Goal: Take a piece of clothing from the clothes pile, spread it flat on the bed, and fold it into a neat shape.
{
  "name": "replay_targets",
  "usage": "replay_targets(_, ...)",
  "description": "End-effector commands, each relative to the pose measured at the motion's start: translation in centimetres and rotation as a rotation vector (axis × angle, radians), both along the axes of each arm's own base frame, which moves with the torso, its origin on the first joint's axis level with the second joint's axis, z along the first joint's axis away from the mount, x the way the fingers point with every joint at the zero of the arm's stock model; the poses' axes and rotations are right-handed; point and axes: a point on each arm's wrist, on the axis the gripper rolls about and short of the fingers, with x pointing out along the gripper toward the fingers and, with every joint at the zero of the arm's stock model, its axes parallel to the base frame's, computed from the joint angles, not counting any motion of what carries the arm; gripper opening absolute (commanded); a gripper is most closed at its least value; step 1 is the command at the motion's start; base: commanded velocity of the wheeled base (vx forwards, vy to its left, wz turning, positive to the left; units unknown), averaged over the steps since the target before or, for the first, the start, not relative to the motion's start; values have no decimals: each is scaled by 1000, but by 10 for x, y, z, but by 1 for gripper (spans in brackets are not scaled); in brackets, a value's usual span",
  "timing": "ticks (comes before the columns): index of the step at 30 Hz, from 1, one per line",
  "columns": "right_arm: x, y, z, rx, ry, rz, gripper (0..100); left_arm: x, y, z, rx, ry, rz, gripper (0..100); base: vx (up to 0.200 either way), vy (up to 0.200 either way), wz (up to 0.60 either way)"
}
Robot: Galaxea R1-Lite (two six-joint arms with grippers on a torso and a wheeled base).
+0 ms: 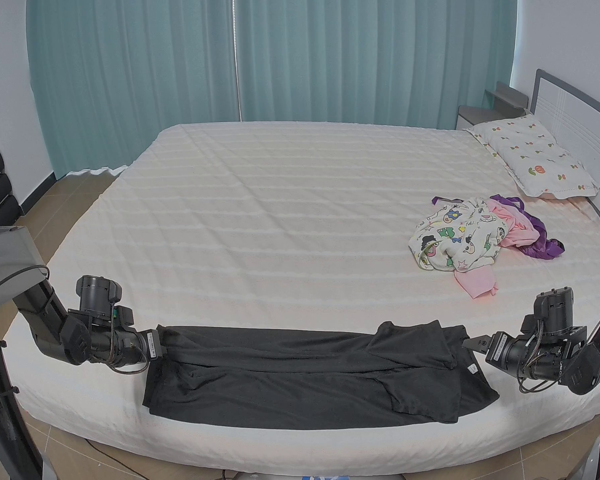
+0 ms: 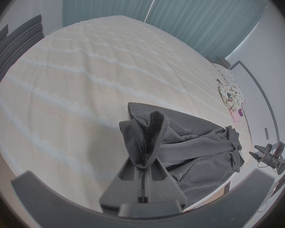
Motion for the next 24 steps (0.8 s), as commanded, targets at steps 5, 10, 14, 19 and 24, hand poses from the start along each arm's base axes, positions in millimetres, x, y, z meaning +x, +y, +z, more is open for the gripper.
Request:
replay_targets(5, 0, 0, 1, 0, -3, 2, 100, 3, -10, -2, -36, 12, 27, 0, 0, 0, 0)
replay_targets(10, 0, 0, 1, -1, -2, 2, 100, 7, -11, -10, -28, 35, 62, 0, 0, 0, 0)
replay_targets(14, 0, 0, 0, -1, -2, 2, 100, 13, -8, -20, -22, 57, 78, 0, 0, 0, 0)
replay_targets(19, 0, 0, -1, -1, 4, 2, 100, 16, -6, -30, 9, 74, 107, 0, 0, -80, 0)
replay_targets(24, 0, 0, -2, -2, 6, 2, 100, 16, -4, -31, 9, 76, 111, 0, 0, -40, 0)
